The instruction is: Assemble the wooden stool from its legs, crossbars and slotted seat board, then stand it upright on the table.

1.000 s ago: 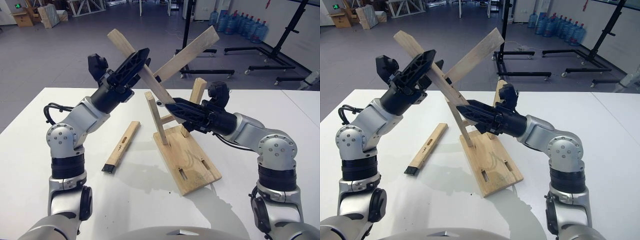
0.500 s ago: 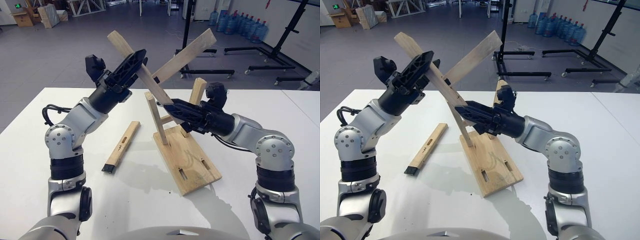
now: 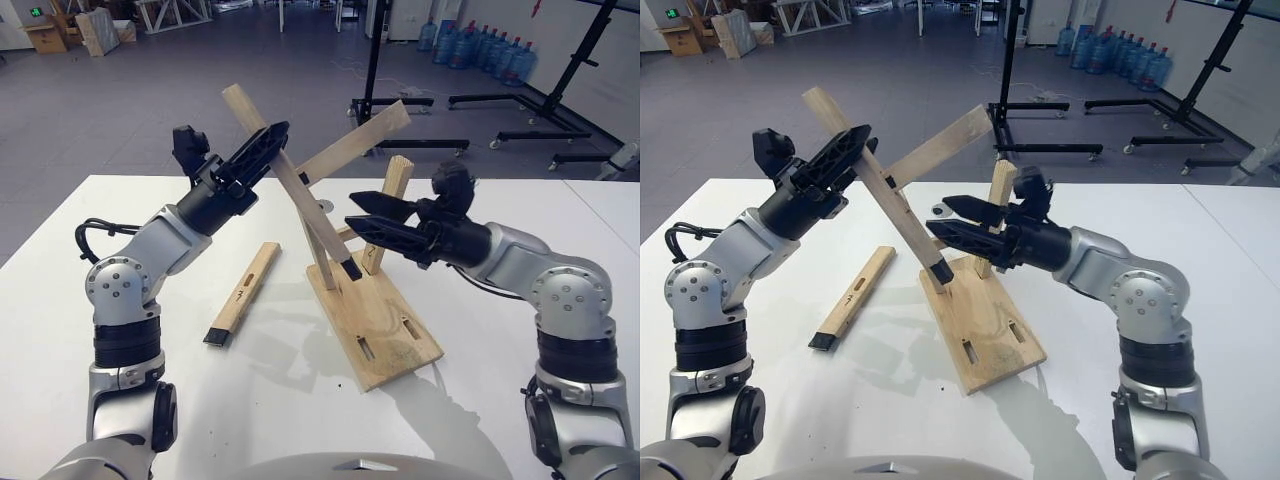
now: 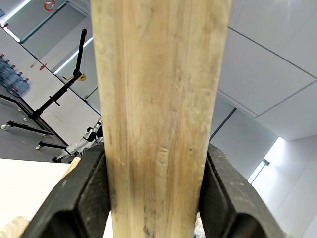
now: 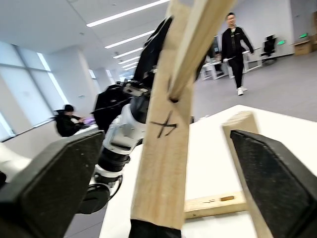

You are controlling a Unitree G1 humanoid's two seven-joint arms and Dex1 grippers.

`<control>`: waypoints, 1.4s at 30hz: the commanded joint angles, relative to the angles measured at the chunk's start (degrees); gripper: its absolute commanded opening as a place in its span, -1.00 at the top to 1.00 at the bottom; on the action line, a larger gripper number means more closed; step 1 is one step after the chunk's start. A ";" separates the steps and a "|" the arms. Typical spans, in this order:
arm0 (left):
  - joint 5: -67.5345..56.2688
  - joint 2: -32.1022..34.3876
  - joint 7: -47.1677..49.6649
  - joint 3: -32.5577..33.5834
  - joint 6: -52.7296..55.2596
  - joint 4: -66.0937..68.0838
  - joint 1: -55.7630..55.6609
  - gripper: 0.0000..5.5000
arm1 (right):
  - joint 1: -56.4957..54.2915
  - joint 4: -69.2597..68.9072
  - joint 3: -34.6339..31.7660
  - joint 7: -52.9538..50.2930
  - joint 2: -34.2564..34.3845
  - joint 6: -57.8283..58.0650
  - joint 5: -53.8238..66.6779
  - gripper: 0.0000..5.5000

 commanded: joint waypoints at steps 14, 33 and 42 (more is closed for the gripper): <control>4.82 4.68 -1.81 3.16 -0.83 -7.63 3.41 0.22 | 12.05 21.97 17.92 14.89 -24.54 -30.33 -55.24 -0.96; 7.47 6.49 -3.25 3.24 -0.63 -9.58 6.58 0.22 | 17.66 13.33 25.06 20.48 -13.53 -28.85 -58.98 -0.96; 5.80 11.54 -10.19 3.31 2.81 -10.01 5.85 0.22 | 17.67 11.35 22.48 18.82 -14.09 -26.10 -58.88 -0.96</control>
